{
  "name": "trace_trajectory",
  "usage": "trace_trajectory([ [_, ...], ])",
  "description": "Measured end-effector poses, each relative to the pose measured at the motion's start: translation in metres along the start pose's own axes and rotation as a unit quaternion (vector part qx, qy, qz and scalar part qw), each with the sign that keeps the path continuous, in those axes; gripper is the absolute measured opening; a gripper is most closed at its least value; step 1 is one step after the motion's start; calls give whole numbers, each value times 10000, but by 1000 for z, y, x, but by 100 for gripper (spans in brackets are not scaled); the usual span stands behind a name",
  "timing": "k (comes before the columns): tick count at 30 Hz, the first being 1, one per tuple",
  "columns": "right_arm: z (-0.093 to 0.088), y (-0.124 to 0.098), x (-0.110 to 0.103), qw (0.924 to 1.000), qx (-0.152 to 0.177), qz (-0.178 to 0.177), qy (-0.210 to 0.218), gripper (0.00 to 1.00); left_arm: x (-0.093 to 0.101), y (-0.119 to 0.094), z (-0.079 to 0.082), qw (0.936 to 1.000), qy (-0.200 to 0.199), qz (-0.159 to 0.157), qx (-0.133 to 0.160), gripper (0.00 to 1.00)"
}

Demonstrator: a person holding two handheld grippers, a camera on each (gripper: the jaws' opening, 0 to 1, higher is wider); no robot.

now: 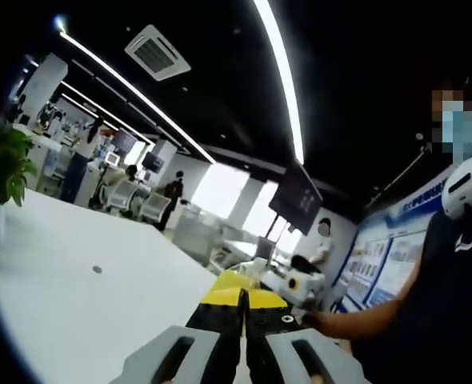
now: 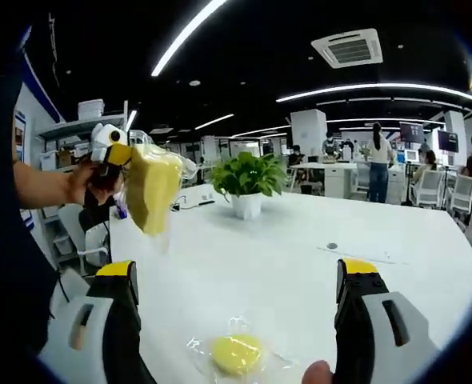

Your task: Compare the silicone blocks by pressing each to a similar depth, holding the contact briefly, and releasing to observe deformation and rebound differences across the visible hardness samples.

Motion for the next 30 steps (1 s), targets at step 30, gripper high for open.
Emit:
trace_trajectory([
  [30,-107,-56,15,9959,-563,-661,239,97,-29,-9,-37,9971,-712,261,-70,0],
])
Point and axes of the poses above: the point that each gripper's makers call its tool centre point, and the gripper's own axes: y roughly forward along the fingers, x roughly to its right, z roughly out of its top, the point moved 8 cm from there along -y, roughly backward along the fingers, and after that the axes turned 7 degrees about -x, right-handed, at the moved point
